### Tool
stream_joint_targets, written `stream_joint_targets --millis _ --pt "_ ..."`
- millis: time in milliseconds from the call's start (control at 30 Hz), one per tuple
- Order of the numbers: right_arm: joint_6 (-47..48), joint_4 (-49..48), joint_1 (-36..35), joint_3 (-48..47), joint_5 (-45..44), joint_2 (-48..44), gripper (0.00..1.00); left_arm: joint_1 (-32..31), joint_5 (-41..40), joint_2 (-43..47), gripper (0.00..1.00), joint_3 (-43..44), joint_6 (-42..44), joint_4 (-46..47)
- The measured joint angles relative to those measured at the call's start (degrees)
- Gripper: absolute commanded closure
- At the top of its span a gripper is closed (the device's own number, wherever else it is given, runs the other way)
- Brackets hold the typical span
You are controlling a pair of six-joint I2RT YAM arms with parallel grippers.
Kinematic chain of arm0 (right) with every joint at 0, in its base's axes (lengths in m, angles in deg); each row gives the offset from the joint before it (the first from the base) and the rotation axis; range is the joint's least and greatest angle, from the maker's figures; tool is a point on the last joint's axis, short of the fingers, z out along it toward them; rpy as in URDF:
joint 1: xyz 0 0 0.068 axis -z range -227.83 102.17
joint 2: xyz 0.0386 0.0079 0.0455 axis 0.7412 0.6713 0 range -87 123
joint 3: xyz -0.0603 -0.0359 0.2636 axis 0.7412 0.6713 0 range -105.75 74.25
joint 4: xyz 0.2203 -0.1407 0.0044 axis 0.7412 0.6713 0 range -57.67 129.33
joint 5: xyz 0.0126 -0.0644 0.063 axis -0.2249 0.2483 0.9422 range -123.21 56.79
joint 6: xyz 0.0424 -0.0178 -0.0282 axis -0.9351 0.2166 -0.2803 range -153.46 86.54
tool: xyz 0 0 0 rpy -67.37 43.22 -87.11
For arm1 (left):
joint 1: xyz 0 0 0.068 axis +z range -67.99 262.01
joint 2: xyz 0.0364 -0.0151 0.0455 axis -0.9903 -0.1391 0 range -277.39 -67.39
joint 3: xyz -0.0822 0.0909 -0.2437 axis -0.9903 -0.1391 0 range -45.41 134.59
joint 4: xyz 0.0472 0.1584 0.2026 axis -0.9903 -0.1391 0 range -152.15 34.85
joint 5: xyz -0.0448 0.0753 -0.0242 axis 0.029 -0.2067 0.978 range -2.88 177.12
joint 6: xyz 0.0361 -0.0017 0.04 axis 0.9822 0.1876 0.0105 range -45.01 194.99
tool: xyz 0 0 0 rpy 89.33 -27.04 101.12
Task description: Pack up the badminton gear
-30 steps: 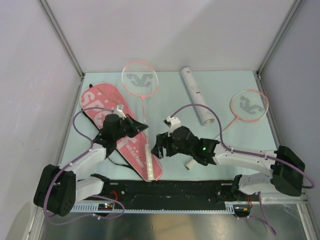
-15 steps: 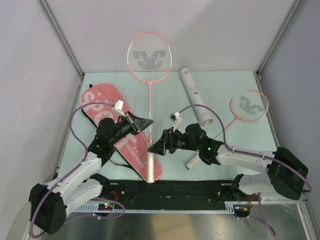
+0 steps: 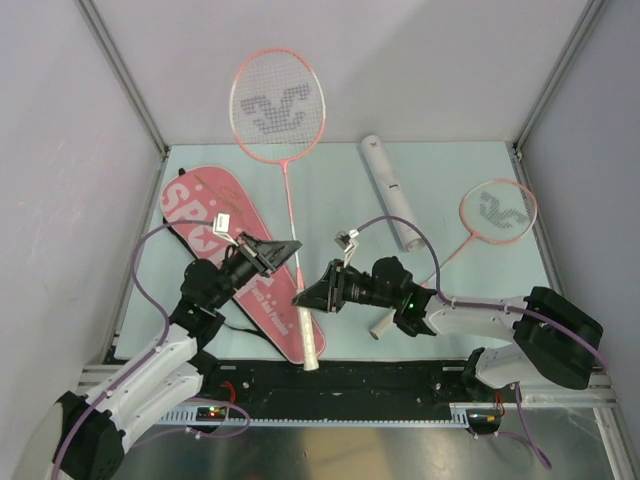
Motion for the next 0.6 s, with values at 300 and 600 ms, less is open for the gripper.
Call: stream_joint_targets --millis 300,600 --pt "-0.5 -4.3 -0.8 5.6 -3.8 -3.4 1.00 -0.6 -1.5 2.2 0.37 -1.6 -1.6 2.3" --pt "-0.7 2.8 1.9 7.6 -7.8 -14.3 1.00 -0.5 -7.3 5.8 0.27 -1.7 0.4 -6.7"
